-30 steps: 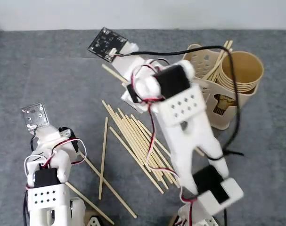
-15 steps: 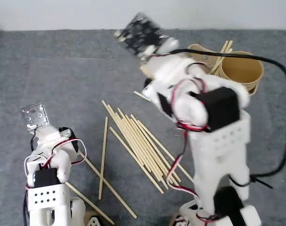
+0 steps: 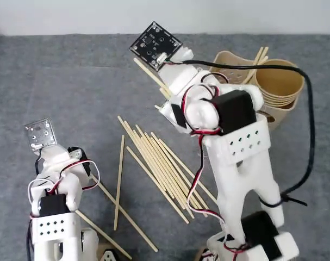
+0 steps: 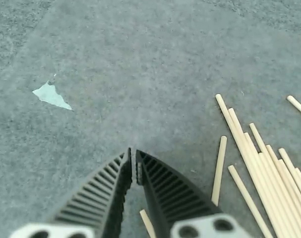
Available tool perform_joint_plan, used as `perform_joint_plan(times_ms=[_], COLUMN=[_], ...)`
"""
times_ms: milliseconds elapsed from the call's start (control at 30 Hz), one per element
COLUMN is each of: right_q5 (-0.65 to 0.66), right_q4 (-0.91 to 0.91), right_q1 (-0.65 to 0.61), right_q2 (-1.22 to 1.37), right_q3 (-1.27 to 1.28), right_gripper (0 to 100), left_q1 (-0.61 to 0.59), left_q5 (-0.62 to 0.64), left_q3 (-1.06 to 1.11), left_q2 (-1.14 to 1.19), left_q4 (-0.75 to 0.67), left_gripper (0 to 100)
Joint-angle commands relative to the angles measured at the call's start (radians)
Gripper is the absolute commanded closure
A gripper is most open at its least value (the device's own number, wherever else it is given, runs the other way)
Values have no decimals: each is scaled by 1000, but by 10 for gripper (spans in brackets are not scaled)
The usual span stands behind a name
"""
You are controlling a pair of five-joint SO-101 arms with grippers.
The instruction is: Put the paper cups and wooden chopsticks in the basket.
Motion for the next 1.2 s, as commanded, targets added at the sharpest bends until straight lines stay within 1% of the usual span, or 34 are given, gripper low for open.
perform_joint_plan(times_ms=[0,200,300,433,567,633,900,1067,1167], right_q5=[-6,-5,-6,-8,-5,-8,-11,-14,-72], right_q4=[5,-5,-54,-156,-303,-367,-619,-680,-705], right_q1=[19,22,22,22,25,51,193,243,282], right_q2=[-19,-94,-150,-226,-271,-272,-157,-53,13], right_q3=[-29,-123,-166,-215,-219,-218,-216,-216,-216], right_gripper=[990,990,990,990,990,990,990,990,990], left_q1=[0,0,0,0,0,0,0,0,0], left_q5=[-12,-12,-12,-12,-12,-12,-12,-12,-12], left_q3=[-4,-4,-4,-4,-4,-4,-4,-4,-4], left_q2=[-20,-20,-20,-20,-20,-20,-20,-20,-20], left_q4=[-20,-20,-20,-20,-20,-20,-20,-20,-20], left_gripper=[985,985,985,985,985,985,985,985,985])
